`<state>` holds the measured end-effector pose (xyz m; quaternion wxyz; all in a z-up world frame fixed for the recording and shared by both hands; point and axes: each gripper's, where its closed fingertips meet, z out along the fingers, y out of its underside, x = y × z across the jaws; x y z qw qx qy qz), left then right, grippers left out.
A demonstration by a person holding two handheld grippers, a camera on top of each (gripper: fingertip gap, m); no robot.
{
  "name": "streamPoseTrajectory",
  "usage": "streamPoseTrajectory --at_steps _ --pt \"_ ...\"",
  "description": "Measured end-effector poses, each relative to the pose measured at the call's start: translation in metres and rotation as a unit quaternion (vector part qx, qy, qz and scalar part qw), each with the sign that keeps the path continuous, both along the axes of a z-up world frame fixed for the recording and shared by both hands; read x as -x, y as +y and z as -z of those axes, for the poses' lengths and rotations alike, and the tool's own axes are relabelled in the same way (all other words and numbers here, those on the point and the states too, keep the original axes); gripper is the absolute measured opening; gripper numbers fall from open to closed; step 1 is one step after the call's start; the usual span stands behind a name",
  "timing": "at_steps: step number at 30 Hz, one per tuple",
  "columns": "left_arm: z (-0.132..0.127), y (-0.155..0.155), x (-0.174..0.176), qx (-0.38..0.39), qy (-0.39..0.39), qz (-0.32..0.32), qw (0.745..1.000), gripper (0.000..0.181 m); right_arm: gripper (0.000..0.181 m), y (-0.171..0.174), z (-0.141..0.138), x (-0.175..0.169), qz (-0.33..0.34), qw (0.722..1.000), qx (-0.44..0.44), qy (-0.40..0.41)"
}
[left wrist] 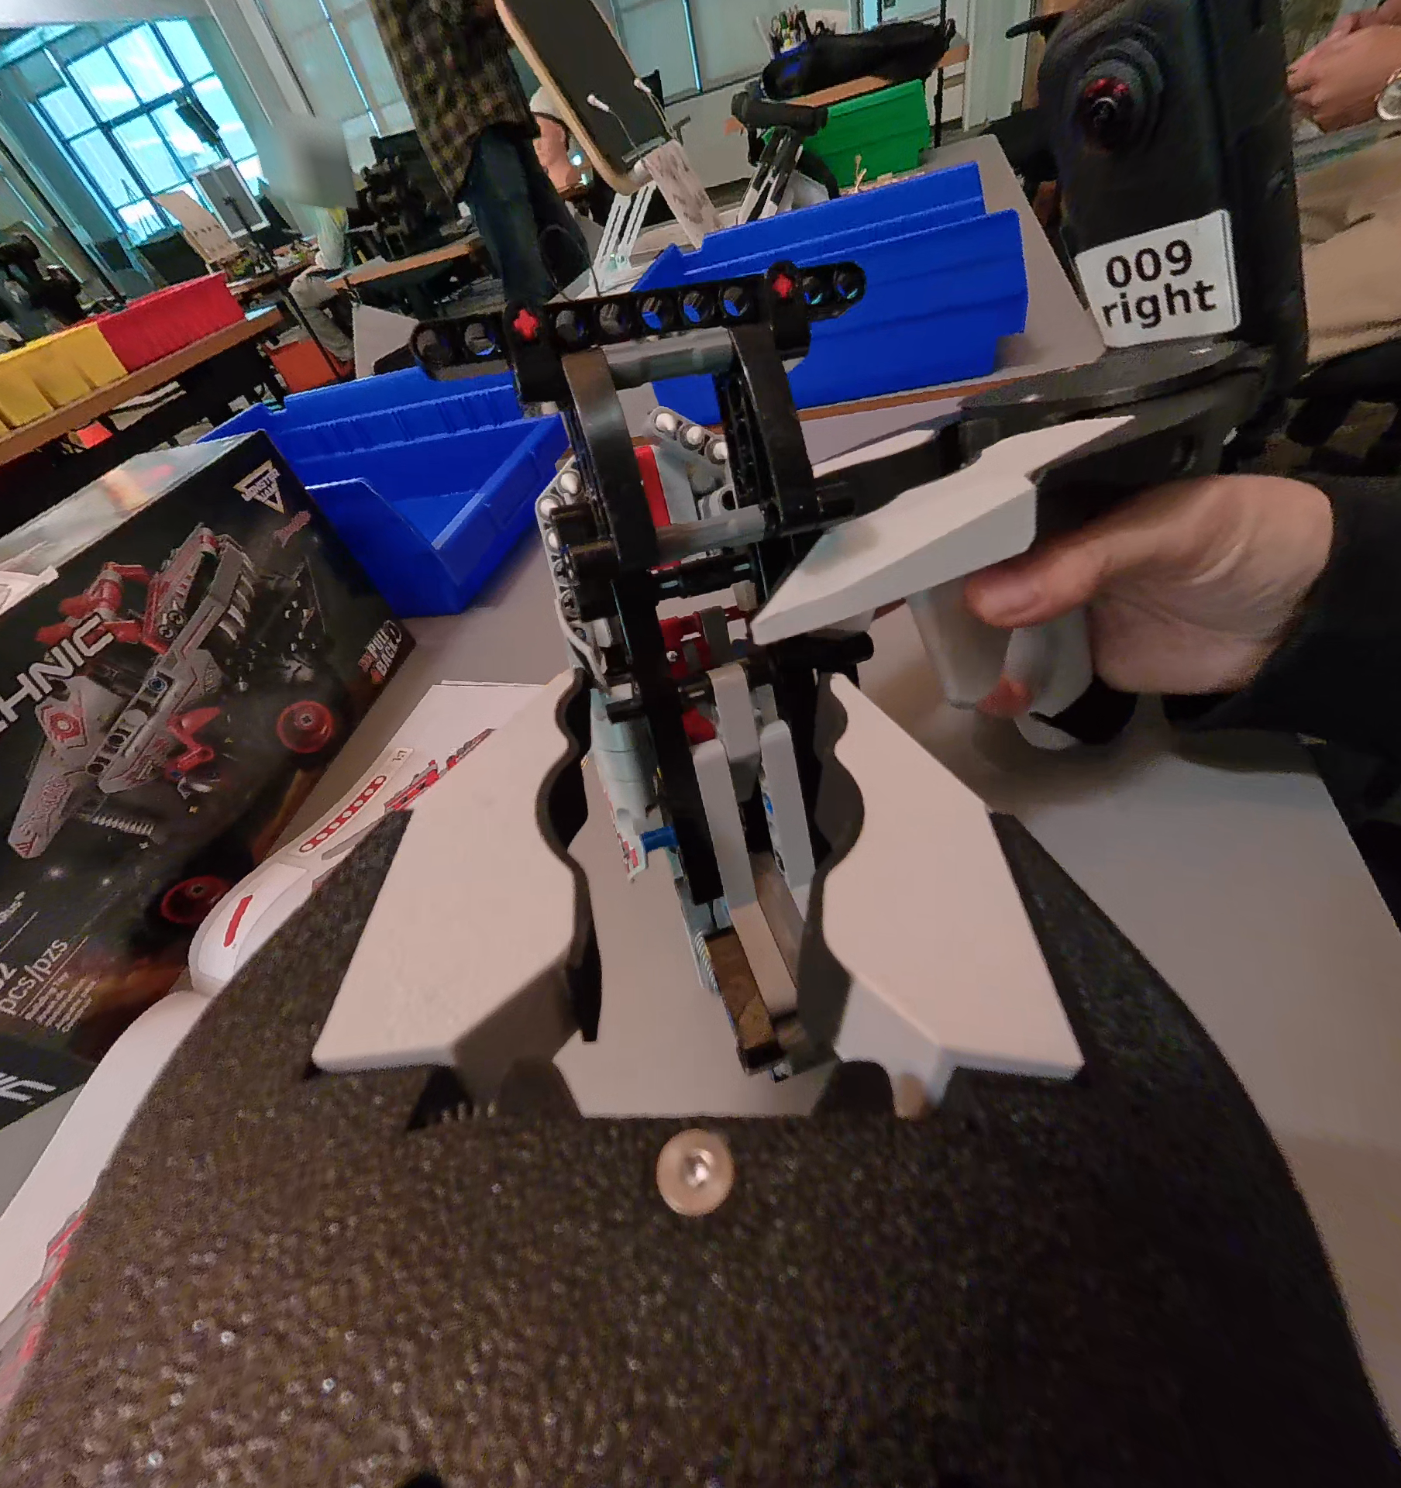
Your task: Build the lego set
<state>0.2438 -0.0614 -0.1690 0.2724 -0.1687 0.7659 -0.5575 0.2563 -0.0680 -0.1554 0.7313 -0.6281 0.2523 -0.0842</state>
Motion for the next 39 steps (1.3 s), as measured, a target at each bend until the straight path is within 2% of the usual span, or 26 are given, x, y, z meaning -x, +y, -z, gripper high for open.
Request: streamPoseTrajectory --at_steps 7,10,12,14,17,19,21,22,24,26,29,39 --pt "0.001 0.002 -0.001 0.014 0.018 0.023 0.999 0.049 0.061 -0.017 -0.004 0.010 -0.078 0.996 0.029 -0.030" --pt "0.001 0.003 -0.003 0.020 0.025 0.033 0.999 0.049 0.069 -0.016 0.001 0.015 -0.100 0.991 0.063 -0.064" --pt "0.001 0.005 -0.003 0.026 0.030 0.043 0.998 0.049 0.070 -0.016 0.006 0.015 -0.101 0.987 0.093 -0.088" --pt "0.001 0.007 -0.003 0.037 0.036 0.061 0.997 0.049 0.071 -0.022 0.011 0.001 -0.063 0.986 0.116 -0.102" --pt "0.000 0.009 0.000 0.044 0.033 0.094 0.994 0.049 0.073 -0.020 0.000 0.005 -0.081 0.990 0.062 -0.099" --pt "0.000 0.010 0.000 0.051 0.035 0.105 0.993 0.049 0.083 -0.016 0.007 0.006 -0.098 0.988 0.070 -0.093" --pt "0.000 0.010 0.002 0.056 0.034 0.120 0.991 0.049 0.099 -0.014 0.019 0.002 -0.088 0.986 0.105 -0.094" --pt "0.000 0.010 0.003 0.060 0.035 0.127 0.989 0.049 0.098 -0.012 0.018 0.005 -0.095 0.985 0.104 -0.100" --pt "0.000 0.009 0.005 0.064 0.038 0.137 0.988 0.049 0.080 -0.008 0.014 0.008 -0.099 0.984 0.092 -0.114" --pt "0.002 0.008 0.006 0.063 0.040 0.140 0.987 0.049 0.072 -0.004 0.018 0.011 -0.111 0.981 0.108 -0.116" --pt "0.004 0.009 0.004 0.058 0.045 0.131 0.989 0.049 0.077 0.001 0.025 0.011 -0.110 0.979 0.133 -0.112" --pt "0.002 0.008 0.010 0.019 0.009 0.147 0.989 0.047 0.077 0.003 0.020 0.014 -0.104 0.978 0.123 -0.129"
